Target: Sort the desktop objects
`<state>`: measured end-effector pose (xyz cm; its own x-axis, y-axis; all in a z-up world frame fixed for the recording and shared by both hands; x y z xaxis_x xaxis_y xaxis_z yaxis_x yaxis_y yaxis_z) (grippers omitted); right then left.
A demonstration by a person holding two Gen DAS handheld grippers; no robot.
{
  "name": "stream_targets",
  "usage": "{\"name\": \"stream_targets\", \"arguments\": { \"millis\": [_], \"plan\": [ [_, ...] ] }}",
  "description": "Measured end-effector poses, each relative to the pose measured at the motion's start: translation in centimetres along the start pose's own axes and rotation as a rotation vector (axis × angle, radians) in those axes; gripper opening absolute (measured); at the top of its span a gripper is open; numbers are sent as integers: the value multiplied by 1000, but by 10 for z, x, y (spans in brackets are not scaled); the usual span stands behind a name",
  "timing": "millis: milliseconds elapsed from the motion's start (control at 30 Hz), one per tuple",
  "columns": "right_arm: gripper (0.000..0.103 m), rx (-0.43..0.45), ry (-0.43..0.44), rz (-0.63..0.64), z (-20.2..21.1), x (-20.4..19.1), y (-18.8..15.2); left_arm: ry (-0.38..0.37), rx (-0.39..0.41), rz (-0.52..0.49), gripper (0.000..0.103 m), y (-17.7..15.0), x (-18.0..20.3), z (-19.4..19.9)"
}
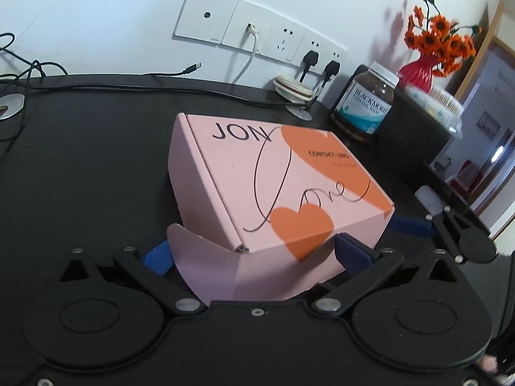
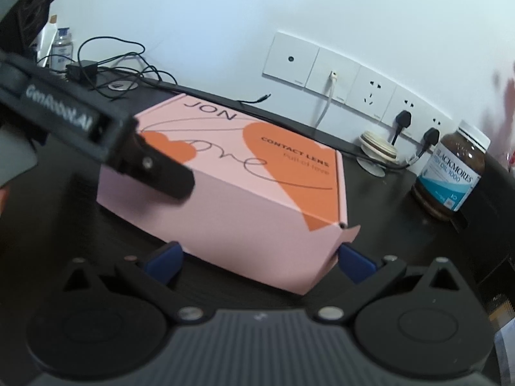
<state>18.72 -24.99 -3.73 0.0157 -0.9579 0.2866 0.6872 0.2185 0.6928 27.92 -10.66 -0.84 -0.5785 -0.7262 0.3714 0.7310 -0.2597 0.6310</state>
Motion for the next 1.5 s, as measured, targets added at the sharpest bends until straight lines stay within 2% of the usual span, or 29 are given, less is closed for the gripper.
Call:
{"name": "stream_targets", "arguments": {
  "millis": [200, 400, 433, 533, 700, 967, 1033, 1133, 1433, 1500],
  "plan": [
    [102, 5, 12, -53, 2, 20, -6, 10, 0, -22, 103, -2, 2, -1],
    [101, 66, 33, -131, 13, 51, -24, 24, 1, -39, 103, -3, 5, -2],
    [100, 81, 38, -145, 15, 56, -26, 27, 1, -44, 103, -3, 5, -2],
    [86, 108, 77, -182, 19, 67, -30, 35, 2, -55, 103, -3, 7, -3],
    [73, 120, 122, -120, 13, 64, -21, 41, 4, -65, 103, -4, 8, -3],
    [73, 139, 194, -22, 4, 60, -8, 54, 7, -68, 103, -4, 7, -4],
    [76, 143, 212, 3, 2, 58, -4, 67, 15, -74, 103, -4, 7, -5],
    [73, 170, 236, 38, 0, 57, 0, 98, 30, -100, 103, -5, 9, -7],
    [72, 214, 210, 70, -3, 49, 5, 115, 48, -88, 103, -4, 7, -9],
    [72, 215, 220, 40, 0, 54, 10, 117, 47, -85, 103, -3, 6, -9]
  ]
}}
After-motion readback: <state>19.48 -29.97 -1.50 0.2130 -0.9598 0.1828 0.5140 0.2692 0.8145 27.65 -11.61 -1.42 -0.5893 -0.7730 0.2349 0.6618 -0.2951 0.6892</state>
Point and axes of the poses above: each gripper's, at about its wrist camera, not at the fingertips, and z roughly against the way its jaws point, x to its right, y to its top, the point moved 3 cm from there along -z, roughly the way its jaws point, and after that the axes turned 7 degrees about -x, right-handed, at the moved point
